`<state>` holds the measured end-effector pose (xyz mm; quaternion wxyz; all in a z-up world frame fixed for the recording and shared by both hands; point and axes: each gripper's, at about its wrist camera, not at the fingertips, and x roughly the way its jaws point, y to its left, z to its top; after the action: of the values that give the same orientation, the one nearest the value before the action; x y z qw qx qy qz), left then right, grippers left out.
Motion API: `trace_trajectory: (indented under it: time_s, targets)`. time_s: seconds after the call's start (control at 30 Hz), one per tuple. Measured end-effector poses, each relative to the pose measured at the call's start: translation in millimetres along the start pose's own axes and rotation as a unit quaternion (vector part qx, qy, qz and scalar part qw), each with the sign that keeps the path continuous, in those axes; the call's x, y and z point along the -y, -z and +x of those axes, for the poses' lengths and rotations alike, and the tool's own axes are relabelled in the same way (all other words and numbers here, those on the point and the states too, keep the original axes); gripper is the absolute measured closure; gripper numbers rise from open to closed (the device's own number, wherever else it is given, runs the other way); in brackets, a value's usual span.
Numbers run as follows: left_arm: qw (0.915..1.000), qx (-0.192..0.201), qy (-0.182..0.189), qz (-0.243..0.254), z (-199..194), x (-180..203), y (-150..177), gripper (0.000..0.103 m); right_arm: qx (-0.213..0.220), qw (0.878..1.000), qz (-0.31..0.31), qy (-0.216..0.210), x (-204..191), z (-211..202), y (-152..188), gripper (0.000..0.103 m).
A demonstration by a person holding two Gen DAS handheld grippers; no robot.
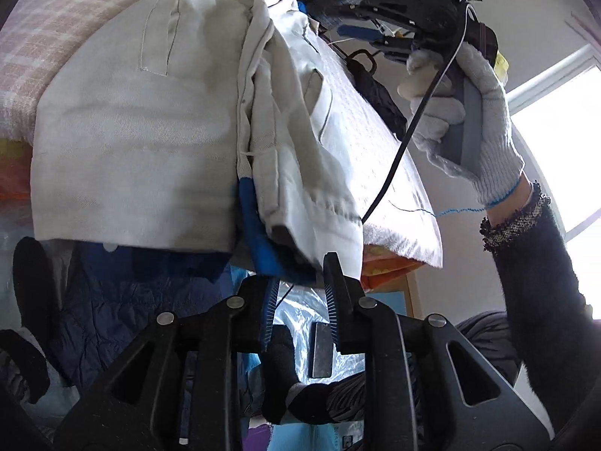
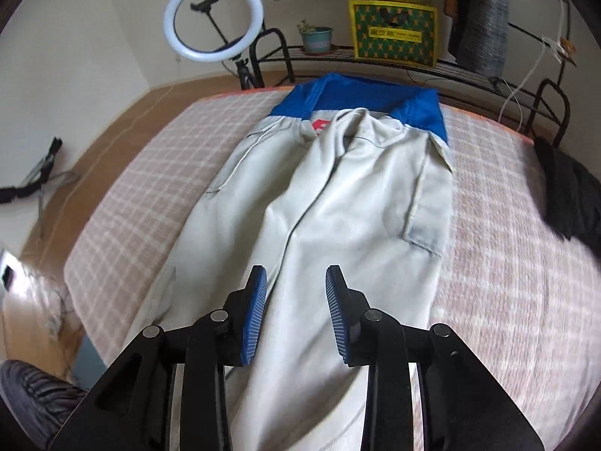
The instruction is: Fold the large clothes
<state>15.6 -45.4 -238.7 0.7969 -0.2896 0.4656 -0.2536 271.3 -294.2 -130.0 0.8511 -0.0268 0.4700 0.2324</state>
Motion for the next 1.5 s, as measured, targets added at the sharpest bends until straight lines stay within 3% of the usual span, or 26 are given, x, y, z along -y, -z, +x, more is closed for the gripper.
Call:
trace_trajectory:
  time_s: [0.13,0.23,0.3,0.47,0.6,0.63,0.7,0.73,0.8,0.87,0.97,1.03,1.07,1.13,1.2,1.3,1.37,1.5]
  targets:
    - [0.9995,-0.010,0.003,0.030,-24.7,11.0,15.1,0.081,-0.014,0.999,0.023,0.028,15.4,-38.3,47.7,0.069]
    - [0.9990,0.002,-0.004,0.044,-41.7,13.2,6.6,0.081,-0.023,0.998,0.046,0.031,27.1,-59.9,88.6,0.048]
    - [0.9987,0.012,-0.005,0.049,-50.1,14.8,-2.4,0.066,-0.038,0.997,0.066,0.023,34.6,-64.3,111.9,0.048]
    - [0.9978,0.035,-0.034,0.045,-43.8,5.9,-45.8,0.064,-0.077,0.992,0.104,-0.012,42.6,-53.6,154.1,0.048]
    - [0.9994,-0.010,-0.019,0.029,-10.0,-4.8,-66.4,0.064,-0.101,0.989,0.106,-0.029,41.5,-38.3,168.7,0.048]
    - [0.9994,-0.019,-0.020,0.021,-0.7,-8.2,-70.6,0.066,-0.103,0.988,0.110,-0.038,42.6,-35.6,170.1,0.048]
    - [0.9993,-0.027,-0.025,0.012,10.2,-16.3,-71.1,0.092,-0.100,0.986,0.119,-0.057,44.2,-32.6,171.8,0.048]
    - [0.9993,-0.027,-0.023,0.010,10.7,-17.8,-68.8,0.092,-0.098,0.985,0.122,-0.068,44.9,-31.4,172.8,0.049]
    - [0.9996,-0.023,-0.015,-0.002,13.0,-24.7,-67.2,0.096,-0.098,0.983,0.127,-0.092,45.3,-27.5,173.7,0.061]
    - [0.9996,-0.025,-0.004,-0.011,13.7,-26.9,-66.8,0.097,-0.093,0.982,0.130,-0.102,45.5,-25.4,172.5,0.084]
    - [0.9991,-0.021,0.030,-0.022,2.4,-17.7,-66.4,0.098,-0.084,0.978,0.157,-0.109,56.4,-33.2,166.5,0.100]
    - [0.9969,-0.012,0.070,-0.034,-7.2,-10.4,-66.5,0.098,-0.065,0.977,0.168,-0.113,63.9,-51.0,163.5,0.101]
    - [0.9977,-0.004,0.064,-0.021,-7.8,-6.3,-66.3,0.098,-0.056,0.978,0.167,-0.112,66.7,-59.5,162.1,0.101]
    - [0.9997,-0.014,0.014,0.015,3.7,-7.3,-59.5,0.099,-0.044,0.978,0.167,-0.115,70.8,-66.5,164.4,0.101]
    - [0.9990,-0.042,-0.014,0.003,23.8,-25.0,-51.3,0.099,-0.065,0.980,0.161,-0.098,67.4,-53.3,170.6,0.101]
    - [0.9984,-0.051,-0.021,-0.013,31.7,-38.6,-44.4,0.099,-0.093,0.987,0.119,-0.052,52.9,-33.8,177.9,0.101]
    - [0.9985,-0.045,-0.028,0.012,27.1,-29.8,-46.1,0.099,-0.092,0.992,0.085,-0.032,44.0,-35.0,173.5,0.101]
    - [0.9981,-0.033,-0.032,0.040,6.2,-17.9,-47.9,0.099,-0.092,0.992,0.084,-0.034,46.8,-41.2,172.0,0.097]
